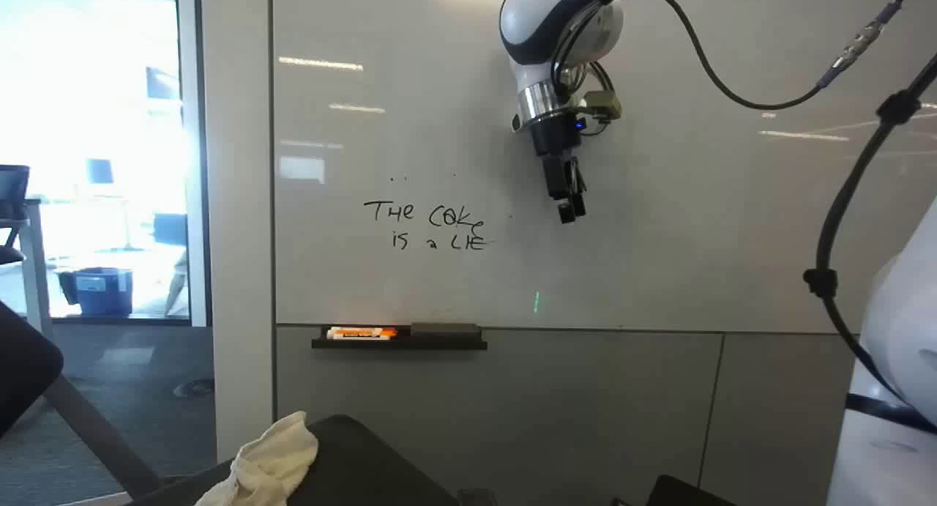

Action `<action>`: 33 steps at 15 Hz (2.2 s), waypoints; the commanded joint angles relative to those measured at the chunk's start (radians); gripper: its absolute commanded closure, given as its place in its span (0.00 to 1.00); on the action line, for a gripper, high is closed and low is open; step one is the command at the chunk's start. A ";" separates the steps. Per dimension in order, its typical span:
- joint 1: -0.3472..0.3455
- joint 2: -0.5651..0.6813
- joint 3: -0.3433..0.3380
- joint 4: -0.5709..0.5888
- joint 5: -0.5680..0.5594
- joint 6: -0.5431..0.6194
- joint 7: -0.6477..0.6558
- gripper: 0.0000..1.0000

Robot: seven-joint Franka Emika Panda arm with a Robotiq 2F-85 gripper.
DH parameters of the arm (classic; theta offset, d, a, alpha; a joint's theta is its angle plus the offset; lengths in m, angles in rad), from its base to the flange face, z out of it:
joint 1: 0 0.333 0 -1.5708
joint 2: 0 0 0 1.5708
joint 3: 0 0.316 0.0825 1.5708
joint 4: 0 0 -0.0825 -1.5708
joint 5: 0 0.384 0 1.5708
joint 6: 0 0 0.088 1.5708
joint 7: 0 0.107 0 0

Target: Use the duster to erase the markings on the board

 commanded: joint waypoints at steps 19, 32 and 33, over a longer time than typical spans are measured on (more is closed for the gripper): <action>0.013 -0.027 0.041 -0.333 0.271 0.156 0.250 0.00; 0.234 0.086 0.387 -0.726 0.587 1.037 0.843 0.00; 0.199 0.123 0.460 -0.719 0.553 1.108 0.921 0.00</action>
